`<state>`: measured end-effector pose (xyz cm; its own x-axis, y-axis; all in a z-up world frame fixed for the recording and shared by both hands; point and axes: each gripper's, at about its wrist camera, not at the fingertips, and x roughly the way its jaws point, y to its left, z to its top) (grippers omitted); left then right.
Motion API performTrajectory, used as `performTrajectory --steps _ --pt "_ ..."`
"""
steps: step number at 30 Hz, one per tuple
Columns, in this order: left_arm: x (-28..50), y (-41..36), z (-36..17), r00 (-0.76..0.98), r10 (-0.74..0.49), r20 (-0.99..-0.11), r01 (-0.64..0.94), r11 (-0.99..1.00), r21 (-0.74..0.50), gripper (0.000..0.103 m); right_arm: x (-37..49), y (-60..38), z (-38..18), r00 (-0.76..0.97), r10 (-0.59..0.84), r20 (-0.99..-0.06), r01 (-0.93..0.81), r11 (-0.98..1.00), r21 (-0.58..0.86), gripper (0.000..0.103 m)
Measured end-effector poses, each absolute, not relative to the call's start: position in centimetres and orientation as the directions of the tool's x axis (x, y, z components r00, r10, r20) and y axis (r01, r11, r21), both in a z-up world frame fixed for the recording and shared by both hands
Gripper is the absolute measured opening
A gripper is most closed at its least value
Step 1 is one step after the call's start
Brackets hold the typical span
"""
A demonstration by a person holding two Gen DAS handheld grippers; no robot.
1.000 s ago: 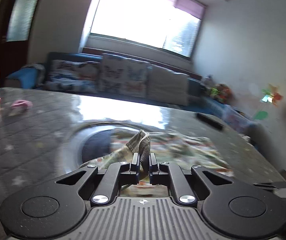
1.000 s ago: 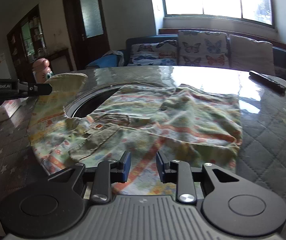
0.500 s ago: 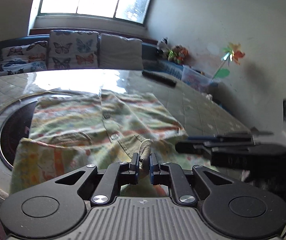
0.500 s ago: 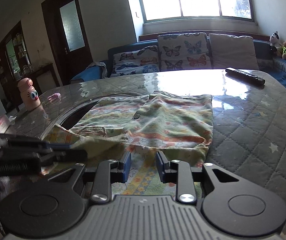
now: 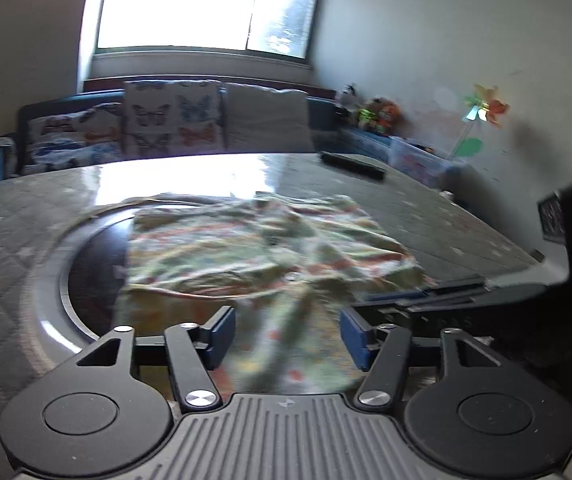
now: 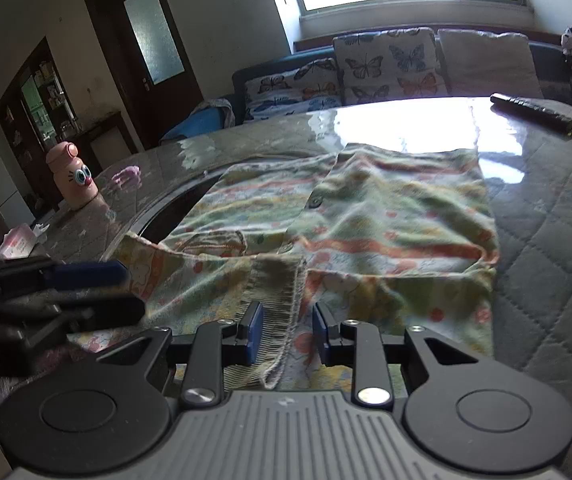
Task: Fold clothes
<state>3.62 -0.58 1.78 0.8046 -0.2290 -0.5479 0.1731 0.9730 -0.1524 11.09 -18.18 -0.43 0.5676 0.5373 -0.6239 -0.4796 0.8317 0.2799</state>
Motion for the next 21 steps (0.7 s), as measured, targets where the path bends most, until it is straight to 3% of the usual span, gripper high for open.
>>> performTrajectory --steps 3,7,10,21 --pt "3.5 1.1 2.0 0.822 -0.178 -0.541 0.122 0.983 -0.139 0.083 11.2 -17.6 -0.6 0.559 0.542 -0.628 -0.482 0.828 0.286 0.027" --pt "3.5 3.1 1.8 0.833 -0.101 -0.545 0.045 0.992 -0.115 0.089 11.0 -17.4 -0.2 0.564 0.54 -0.624 -0.482 0.829 0.282 0.011" --pt "3.6 3.9 1.6 0.835 -0.053 -0.548 0.005 0.996 -0.09 0.095 10.6 -17.7 0.5 0.58 0.543 -0.607 -0.48 0.83 0.285 0.008" --pt "4.7 5.1 0.3 0.816 0.045 -0.577 -0.072 0.997 -0.025 0.097 8.4 -20.5 4.3 0.683 0.499 -0.534 -0.437 0.864 0.249 0.007"
